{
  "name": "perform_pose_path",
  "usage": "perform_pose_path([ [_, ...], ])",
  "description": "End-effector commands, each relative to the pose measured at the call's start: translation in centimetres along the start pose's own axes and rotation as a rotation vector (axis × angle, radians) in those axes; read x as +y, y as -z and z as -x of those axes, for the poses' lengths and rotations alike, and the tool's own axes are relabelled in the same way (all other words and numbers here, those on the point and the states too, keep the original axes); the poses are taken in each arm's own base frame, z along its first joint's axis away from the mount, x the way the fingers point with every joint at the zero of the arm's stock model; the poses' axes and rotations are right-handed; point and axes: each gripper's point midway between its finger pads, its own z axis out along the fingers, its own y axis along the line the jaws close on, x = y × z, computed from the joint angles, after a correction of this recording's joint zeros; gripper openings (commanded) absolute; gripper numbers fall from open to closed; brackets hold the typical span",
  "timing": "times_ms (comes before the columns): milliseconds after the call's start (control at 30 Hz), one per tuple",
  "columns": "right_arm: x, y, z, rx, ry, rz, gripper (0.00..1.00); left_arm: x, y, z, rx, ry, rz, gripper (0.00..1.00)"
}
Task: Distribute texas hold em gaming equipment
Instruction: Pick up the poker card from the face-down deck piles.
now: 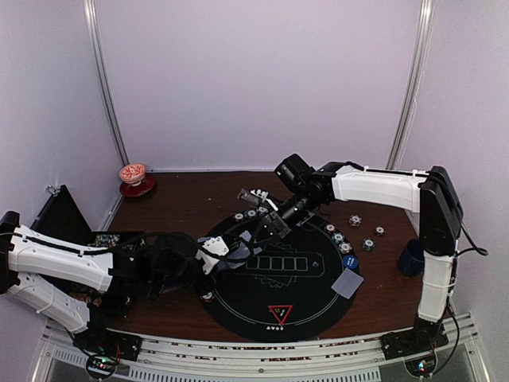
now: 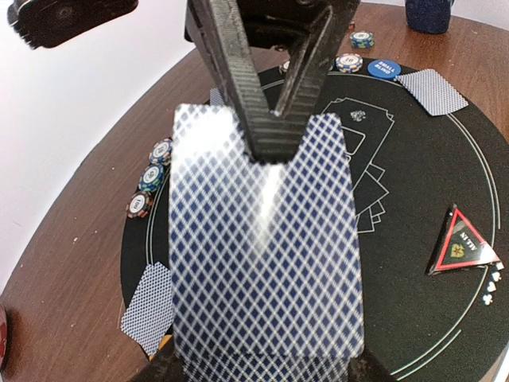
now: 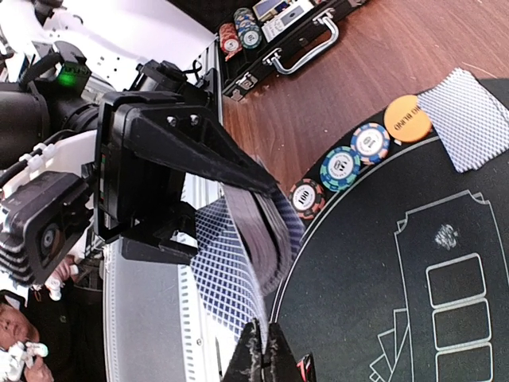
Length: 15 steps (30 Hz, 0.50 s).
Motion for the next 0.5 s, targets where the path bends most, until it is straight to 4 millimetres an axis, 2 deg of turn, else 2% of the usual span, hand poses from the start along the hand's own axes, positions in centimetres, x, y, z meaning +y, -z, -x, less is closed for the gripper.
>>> perform_pose_path([
  [0, 0.7, 2.0, 0.9, -0.055, -0.019, 0.0, 0.0, 0.6, 0.2, 2.0, -0.07, 0.025, 0.024, 0.52],
  [100, -0.4, 3.2, 1.3, -0.088, -0.052, -0.033, 0.0, 0.6, 0.2, 2.0, -0.069, 0.025, 0.026, 0.52],
  [267, -2.7, 7.2, 1.7, -0.13, -0.099, -0.079, 0.0, 0.6, 0.3, 2.1, -0.072, 0.027, 0.026, 0.52],
  [367, -4.6, 9.6, 0.8, -0.102, -0.131, -0.114, 0.0, 0.5, 0.2, 2.0, -0.071, 0.027, 0.023, 0.52],
  [467, -7.2, 11.5, -1.1, -0.027, -0.16, -0.179, 0.0, 0.5, 0.2, 2.1, -0.073, 0.027, 0.021, 0.52],
])
